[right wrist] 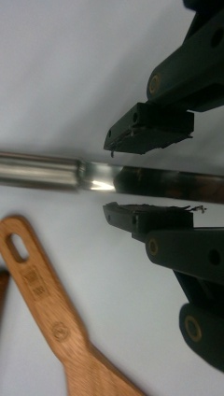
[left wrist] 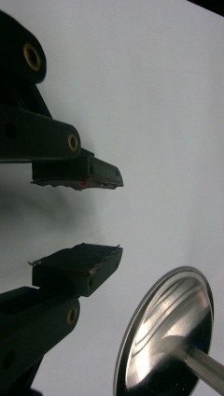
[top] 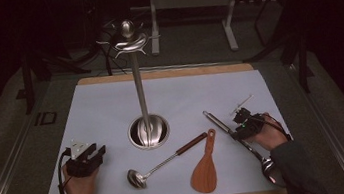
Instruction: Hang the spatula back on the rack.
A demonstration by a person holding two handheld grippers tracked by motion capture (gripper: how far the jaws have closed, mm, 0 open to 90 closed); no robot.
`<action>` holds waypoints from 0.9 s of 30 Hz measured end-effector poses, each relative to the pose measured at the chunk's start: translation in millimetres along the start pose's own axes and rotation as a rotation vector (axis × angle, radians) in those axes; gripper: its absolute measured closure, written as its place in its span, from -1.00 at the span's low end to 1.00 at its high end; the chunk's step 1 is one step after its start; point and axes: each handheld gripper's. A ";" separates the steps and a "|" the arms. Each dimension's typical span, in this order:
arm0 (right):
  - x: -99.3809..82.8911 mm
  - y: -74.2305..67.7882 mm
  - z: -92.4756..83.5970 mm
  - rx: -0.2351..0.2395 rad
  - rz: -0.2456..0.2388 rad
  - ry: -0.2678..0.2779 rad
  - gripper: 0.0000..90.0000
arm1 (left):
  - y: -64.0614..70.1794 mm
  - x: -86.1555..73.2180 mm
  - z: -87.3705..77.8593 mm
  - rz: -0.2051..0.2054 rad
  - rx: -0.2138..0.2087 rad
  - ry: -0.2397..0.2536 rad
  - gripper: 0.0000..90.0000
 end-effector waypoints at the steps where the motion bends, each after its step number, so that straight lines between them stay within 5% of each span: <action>1: 6.0 -1.3 0.6 -0.006 -0.006 -0.010 0.39 | -0.2 0.0 0.1 -0.001 0.000 0.000 0.34; 11: 30.0 1.8 5.2 -0.033 -0.026 -0.059 0.40 | -0.1 0.0 0.1 0.000 0.000 -0.001 0.34; 27: 50.5 4.6 29.8 0.023 -0.008 -0.149 0.41 | -0.1 0.0 0.1 0.000 0.000 -0.001 0.34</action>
Point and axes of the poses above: each handheld gripper's, and its own axes: z roughly forward along the jaws, x roughly out of its top, y roughly to its right, and after that the axes turned 1 degree about z, right-handed
